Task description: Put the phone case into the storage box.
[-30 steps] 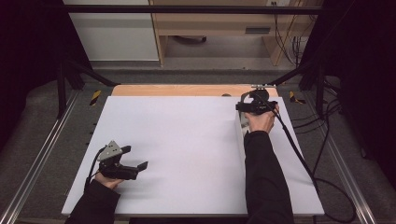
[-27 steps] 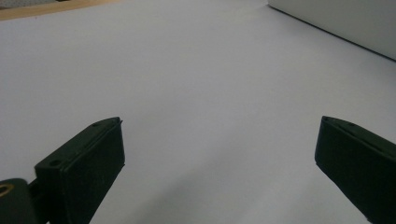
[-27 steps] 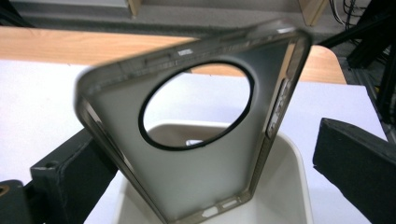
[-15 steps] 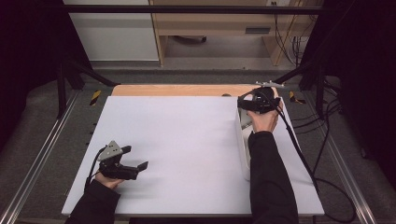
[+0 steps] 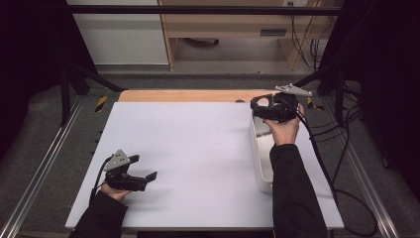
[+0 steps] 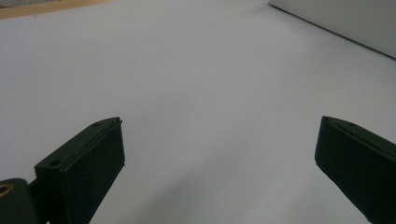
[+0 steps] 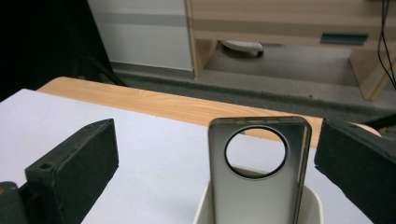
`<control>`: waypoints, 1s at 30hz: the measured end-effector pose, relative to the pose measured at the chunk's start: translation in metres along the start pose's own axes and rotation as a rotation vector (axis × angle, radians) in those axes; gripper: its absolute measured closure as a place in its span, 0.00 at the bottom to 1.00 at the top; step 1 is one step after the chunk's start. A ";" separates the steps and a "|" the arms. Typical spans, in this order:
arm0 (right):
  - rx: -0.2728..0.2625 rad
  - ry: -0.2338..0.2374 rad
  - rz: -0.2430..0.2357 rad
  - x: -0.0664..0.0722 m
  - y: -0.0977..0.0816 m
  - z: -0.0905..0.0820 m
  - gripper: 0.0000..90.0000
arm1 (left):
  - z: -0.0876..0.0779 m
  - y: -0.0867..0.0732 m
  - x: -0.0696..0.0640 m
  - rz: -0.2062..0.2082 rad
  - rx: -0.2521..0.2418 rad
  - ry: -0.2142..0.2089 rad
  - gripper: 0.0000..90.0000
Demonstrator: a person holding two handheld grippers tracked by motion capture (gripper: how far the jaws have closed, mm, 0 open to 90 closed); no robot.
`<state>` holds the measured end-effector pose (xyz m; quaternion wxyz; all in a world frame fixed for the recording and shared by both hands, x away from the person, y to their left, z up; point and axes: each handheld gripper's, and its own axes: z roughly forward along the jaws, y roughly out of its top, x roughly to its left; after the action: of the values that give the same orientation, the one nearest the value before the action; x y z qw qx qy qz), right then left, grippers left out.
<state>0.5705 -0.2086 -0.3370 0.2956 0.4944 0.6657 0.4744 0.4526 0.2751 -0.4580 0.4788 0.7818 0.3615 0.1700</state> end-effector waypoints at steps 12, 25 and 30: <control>-0.069 0.166 -0.059 0.008 -0.018 -0.044 0.00 | -0.001 0.001 -0.001 -0.001 -0.013 0.004 0.01; -0.103 0.287 -0.091 0.000 -0.068 -0.083 0.00 | -0.004 0.002 -0.003 0.003 -0.039 0.002 0.01; -0.111 0.311 -0.093 -0.008 -0.089 -0.096 0.00 | -0.007 0.002 -0.003 0.002 -0.061 0.003 0.01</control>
<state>0.4568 -0.2537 -0.3842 0.2377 0.3666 0.6983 0.5671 0.4473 0.2767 -0.4523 0.5016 0.7669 0.3562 0.1827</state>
